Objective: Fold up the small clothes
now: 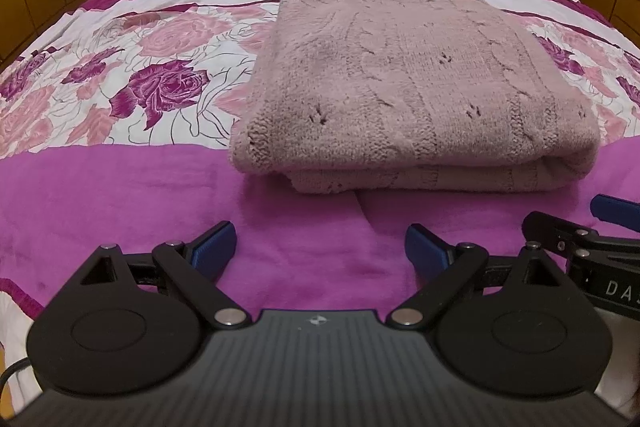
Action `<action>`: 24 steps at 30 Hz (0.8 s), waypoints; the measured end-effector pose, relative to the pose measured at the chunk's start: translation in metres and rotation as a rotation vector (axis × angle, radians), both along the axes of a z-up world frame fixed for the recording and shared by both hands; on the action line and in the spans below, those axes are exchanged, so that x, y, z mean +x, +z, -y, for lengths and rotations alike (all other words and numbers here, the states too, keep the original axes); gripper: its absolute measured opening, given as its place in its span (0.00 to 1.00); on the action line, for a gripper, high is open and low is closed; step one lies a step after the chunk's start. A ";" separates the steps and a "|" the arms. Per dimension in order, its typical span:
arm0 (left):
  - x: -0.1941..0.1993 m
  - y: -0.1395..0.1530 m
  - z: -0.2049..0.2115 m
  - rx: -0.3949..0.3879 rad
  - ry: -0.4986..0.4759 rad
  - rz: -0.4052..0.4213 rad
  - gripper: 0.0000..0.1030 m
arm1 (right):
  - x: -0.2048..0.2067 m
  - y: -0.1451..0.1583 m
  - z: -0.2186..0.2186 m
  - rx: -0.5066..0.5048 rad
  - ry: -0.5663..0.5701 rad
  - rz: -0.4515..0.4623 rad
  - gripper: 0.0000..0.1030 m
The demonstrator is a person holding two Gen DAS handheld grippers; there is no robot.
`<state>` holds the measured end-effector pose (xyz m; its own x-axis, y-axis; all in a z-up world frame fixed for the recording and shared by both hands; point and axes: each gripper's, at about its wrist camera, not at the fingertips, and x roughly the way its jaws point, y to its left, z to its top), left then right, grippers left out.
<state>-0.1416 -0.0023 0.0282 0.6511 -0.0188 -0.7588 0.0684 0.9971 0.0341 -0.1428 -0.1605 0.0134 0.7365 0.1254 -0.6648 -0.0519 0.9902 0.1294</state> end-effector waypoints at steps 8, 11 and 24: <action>0.000 -0.001 0.002 0.014 -0.001 -0.003 0.93 | 0.000 0.000 0.000 0.000 0.000 0.000 0.81; 0.000 -0.001 0.002 0.014 0.000 -0.003 0.93 | 0.000 0.000 0.000 -0.001 0.000 0.000 0.81; 0.000 -0.001 0.003 0.024 0.000 -0.003 0.93 | 0.000 0.001 0.002 0.005 0.000 0.006 0.81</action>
<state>-0.1416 -0.0052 0.0275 0.6488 -0.0005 -0.7609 0.0691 0.9959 0.0583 -0.1432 -0.1622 0.0140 0.7403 0.1291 -0.6598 -0.0528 0.9895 0.1344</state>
